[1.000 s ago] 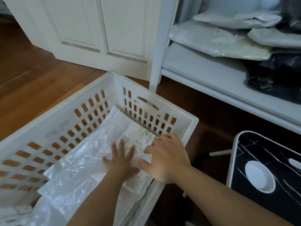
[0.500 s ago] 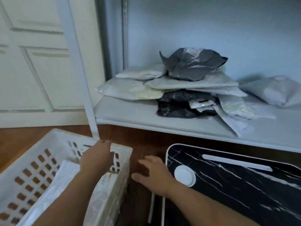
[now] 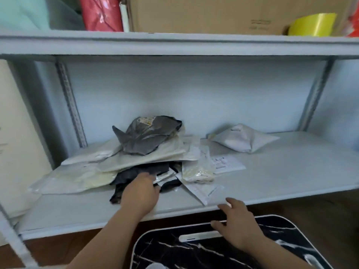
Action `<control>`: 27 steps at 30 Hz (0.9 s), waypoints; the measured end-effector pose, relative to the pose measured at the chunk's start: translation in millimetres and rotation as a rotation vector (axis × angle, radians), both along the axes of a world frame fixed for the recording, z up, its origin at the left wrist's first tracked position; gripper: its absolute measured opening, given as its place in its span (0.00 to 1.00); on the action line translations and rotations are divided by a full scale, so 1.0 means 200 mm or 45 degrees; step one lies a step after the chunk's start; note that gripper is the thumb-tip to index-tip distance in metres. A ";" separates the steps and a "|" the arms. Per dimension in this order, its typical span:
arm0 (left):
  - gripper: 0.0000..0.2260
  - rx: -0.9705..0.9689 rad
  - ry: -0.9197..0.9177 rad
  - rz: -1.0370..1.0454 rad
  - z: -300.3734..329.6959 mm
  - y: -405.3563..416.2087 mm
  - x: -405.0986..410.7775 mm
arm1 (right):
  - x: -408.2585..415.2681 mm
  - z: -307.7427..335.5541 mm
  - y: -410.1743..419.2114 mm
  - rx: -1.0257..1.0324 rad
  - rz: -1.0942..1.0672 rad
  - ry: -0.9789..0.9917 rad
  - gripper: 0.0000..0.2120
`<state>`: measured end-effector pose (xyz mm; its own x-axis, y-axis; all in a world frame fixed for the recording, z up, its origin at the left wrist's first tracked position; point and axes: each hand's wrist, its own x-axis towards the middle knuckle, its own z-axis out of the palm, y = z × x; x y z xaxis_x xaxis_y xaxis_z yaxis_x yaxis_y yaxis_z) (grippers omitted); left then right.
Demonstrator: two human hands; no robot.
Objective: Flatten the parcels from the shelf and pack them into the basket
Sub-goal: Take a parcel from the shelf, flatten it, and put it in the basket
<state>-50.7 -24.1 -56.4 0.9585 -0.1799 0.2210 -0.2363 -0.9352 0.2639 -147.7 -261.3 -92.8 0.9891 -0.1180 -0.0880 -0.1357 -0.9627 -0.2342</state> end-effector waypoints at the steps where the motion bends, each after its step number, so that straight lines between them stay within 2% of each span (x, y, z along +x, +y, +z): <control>1: 0.15 -0.046 -0.030 0.023 0.00 -0.06 0.04 | 0.01 0.00 -0.05 -0.006 0.003 0.002 0.31; 3: 0.17 -0.093 -0.145 0.091 0.02 -0.16 0.10 | 0.04 -0.01 -0.14 -0.049 0.019 -0.010 0.32; 6: 0.11 -0.115 -0.404 0.088 0.05 -0.26 0.15 | 0.10 -0.03 -0.26 -0.123 0.026 -0.008 0.32; 8: 0.10 -0.092 -0.401 0.007 0.04 -0.34 0.16 | 0.17 -0.04 -0.35 -0.163 0.014 -0.018 0.31; 11: 0.13 0.030 -0.320 -0.102 -0.04 -0.43 0.18 | 0.32 -0.03 -0.49 -0.271 -0.029 -0.045 0.29; 13: 0.13 0.072 -0.444 -0.172 -0.05 -0.48 0.26 | 0.46 -0.01 -0.57 -0.348 -0.066 -0.062 0.28; 15: 0.12 0.014 -0.574 -0.214 -0.03 -0.53 0.34 | 0.62 -0.01 -0.62 -0.438 -0.080 -0.131 0.26; 21: 0.16 -0.570 -0.380 -0.183 -0.25 -0.62 0.33 | 1.07 0.05 -0.65 -0.627 -0.071 -0.325 0.20; 24: 0.20 -0.562 -0.337 -0.147 -0.39 -0.57 0.38 | 1.25 0.06 -0.62 -0.829 -0.008 -0.212 0.19; 27: 0.17 -0.543 -0.320 -0.174 -0.43 -0.57 0.41 | 1.36 0.03 -0.62 -1.010 0.023 -0.066 0.22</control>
